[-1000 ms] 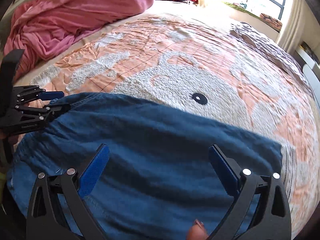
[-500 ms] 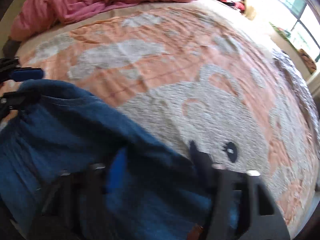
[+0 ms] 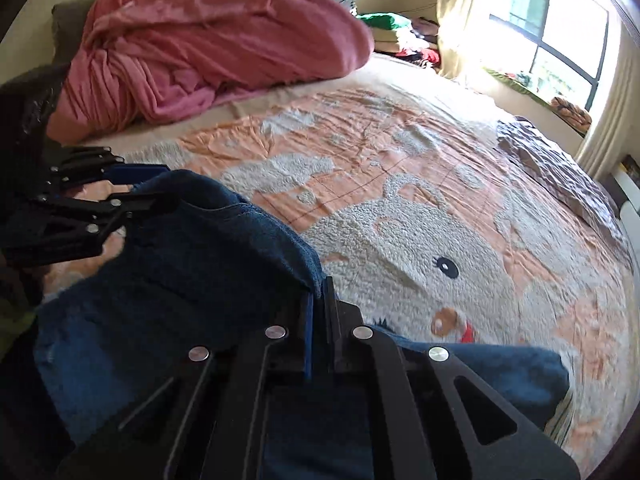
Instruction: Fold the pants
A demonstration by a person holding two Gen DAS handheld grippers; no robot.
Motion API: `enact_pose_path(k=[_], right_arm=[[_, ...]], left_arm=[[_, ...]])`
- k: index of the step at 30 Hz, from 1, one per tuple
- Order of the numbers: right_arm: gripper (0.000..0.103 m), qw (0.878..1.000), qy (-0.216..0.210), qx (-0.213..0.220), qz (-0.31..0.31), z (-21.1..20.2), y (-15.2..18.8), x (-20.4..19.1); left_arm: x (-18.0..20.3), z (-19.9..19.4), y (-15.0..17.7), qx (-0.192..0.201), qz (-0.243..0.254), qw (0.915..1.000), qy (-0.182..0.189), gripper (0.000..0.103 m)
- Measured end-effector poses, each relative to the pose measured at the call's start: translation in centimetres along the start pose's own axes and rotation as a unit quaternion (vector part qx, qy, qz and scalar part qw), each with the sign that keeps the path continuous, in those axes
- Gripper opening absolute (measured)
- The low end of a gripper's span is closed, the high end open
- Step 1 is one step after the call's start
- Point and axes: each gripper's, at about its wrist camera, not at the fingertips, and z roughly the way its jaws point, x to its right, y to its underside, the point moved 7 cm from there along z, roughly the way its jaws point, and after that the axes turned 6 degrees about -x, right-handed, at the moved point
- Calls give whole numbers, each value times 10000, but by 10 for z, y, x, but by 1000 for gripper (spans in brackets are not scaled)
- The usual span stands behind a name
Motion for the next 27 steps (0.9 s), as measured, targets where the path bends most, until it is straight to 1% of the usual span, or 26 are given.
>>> enact_pose_path(k=[2,5,7,9,12,13,15,18,20,24,27], right_arm=[[3,9998,31,192,100,-22,11,-11],[3,9986,-45,404,327,-50,31,-28],[3,9977,-152,515,419,-66,43,-41],[3,9971,-174,610,426,-80,55,-55],[3,9971,-289,607,343,-93,80,-81],[3,9976,-332,535,303,-94,89,-90],[3,9983,-360,374,254,-91,106,-105],[3,9980,-509,220,304,-85,124,-117],[3,9978,-571,87,317,-79,137,-126],[4,9976,-604,-97,337,-71,150,-136],[4,9976,-612,-68,325,-74,151,-141]], left_arm=[[6,-14,3,77,27,10000,-24,28],[19,-42,10,333,283,9989,-158,28],[26,-60,22,451,421,9979,-191,28],[32,-72,37,454,465,9978,-147,28],[39,-84,63,306,496,9982,-150,28],[42,-88,72,237,504,9984,-127,22],[41,-90,86,70,474,9985,-249,20],[41,-93,102,-127,471,9987,-165,20],[45,-92,111,-276,563,9979,-158,17],[50,-90,128,-549,657,9960,-244,17],[48,-96,135,-587,596,9962,-223,17]])
